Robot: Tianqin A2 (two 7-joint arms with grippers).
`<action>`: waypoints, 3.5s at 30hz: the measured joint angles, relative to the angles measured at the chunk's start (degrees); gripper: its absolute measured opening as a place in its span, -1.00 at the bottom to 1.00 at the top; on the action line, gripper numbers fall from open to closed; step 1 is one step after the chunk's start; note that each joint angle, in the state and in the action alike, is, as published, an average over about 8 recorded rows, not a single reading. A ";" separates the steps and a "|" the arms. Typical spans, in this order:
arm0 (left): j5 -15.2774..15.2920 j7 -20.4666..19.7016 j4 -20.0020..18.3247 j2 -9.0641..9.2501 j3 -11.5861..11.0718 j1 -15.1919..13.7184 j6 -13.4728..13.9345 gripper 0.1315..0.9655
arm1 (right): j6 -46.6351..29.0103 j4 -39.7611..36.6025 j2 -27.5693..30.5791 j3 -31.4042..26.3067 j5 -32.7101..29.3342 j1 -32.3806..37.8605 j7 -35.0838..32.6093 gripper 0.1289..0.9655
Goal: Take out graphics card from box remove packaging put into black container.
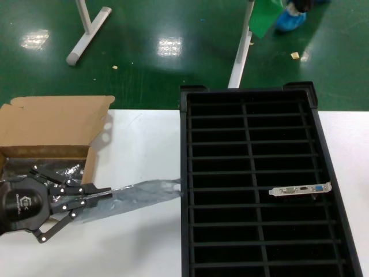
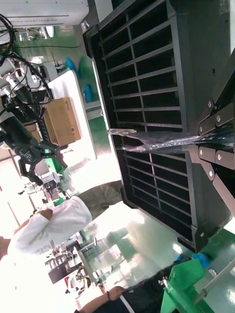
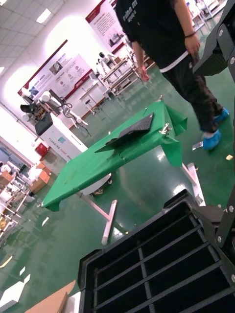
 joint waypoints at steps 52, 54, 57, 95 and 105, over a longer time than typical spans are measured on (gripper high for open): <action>14.25 -17.08 -9.98 24.02 -2.48 10.10 -43.12 0.82 | 16.87 -6.62 -16.58 -5.58 17.74 -5.97 -9.25 1.00; 14.89 -17.85 -10.43 25.10 -2.59 10.55 -45.06 0.88 | 17.61 -6.91 -17.32 -5.83 18.52 -6.23 -9.65 1.00; 15.85 -19.00 -11.11 26.72 -2.76 11.23 -47.97 0.96 | 18.75 -7.36 -18.44 -6.21 19.72 -6.64 -10.28 1.00; 23.27 -27.91 -16.31 39.23 -4.05 16.48 -70.42 1.00 | 27.53 -10.80 -27.06 -9.11 28.95 -9.74 -15.09 1.00; 23.27 -27.91 -16.31 39.23 -4.04 16.48 -70.42 1.00 | 27.53 -10.80 -27.06 -9.11 28.95 -9.74 -15.09 1.00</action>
